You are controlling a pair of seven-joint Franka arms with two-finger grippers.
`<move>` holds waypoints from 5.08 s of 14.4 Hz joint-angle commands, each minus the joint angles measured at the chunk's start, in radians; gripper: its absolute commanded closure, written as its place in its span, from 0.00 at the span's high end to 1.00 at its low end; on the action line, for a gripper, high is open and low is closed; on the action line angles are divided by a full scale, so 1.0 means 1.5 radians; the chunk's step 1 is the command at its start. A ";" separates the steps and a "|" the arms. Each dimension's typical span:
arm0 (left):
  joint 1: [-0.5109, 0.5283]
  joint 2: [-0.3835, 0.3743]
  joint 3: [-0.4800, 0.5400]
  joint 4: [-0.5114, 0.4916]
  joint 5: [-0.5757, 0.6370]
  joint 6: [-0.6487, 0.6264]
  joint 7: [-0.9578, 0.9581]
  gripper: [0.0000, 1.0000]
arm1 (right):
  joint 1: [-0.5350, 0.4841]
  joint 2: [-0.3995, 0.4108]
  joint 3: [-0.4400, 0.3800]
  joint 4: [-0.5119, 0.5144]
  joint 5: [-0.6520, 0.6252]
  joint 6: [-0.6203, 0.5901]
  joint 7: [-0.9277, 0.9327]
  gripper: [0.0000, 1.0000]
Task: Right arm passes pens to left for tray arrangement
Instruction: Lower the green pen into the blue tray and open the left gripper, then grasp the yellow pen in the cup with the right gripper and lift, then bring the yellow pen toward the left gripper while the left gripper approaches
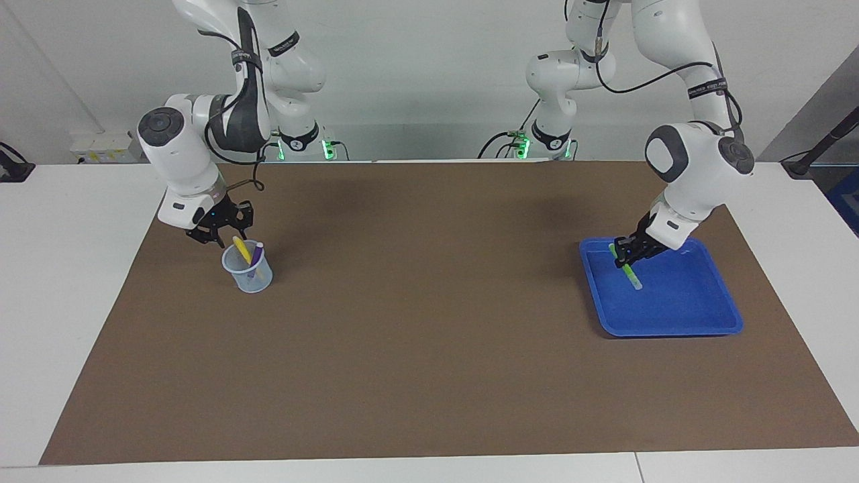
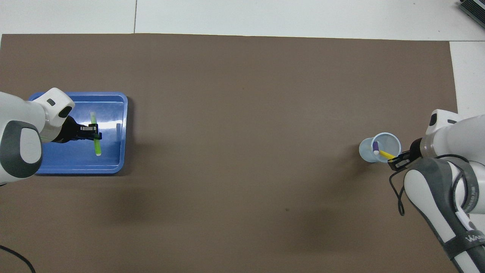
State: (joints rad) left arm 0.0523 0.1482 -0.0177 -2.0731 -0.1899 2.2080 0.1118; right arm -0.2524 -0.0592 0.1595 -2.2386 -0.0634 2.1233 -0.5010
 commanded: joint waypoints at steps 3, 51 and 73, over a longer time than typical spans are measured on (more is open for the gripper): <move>0.016 0.042 -0.006 0.001 0.012 0.043 0.010 0.00 | -0.010 -0.013 0.009 -0.017 0.002 0.013 0.034 0.55; 0.008 -0.023 -0.057 0.268 -0.101 -0.297 -0.378 0.84 | 0.084 0.049 0.028 0.339 0.039 -0.319 0.044 0.00; -0.031 -0.177 -0.073 0.091 -0.401 -0.137 -0.741 0.83 | 0.242 0.040 0.062 0.275 0.473 0.026 0.817 0.00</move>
State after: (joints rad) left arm 0.0357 -0.0330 -0.1360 -1.7973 -0.7281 1.8981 -0.9728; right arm 0.0856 0.0147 0.2527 -1.7967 0.5896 2.0809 0.6102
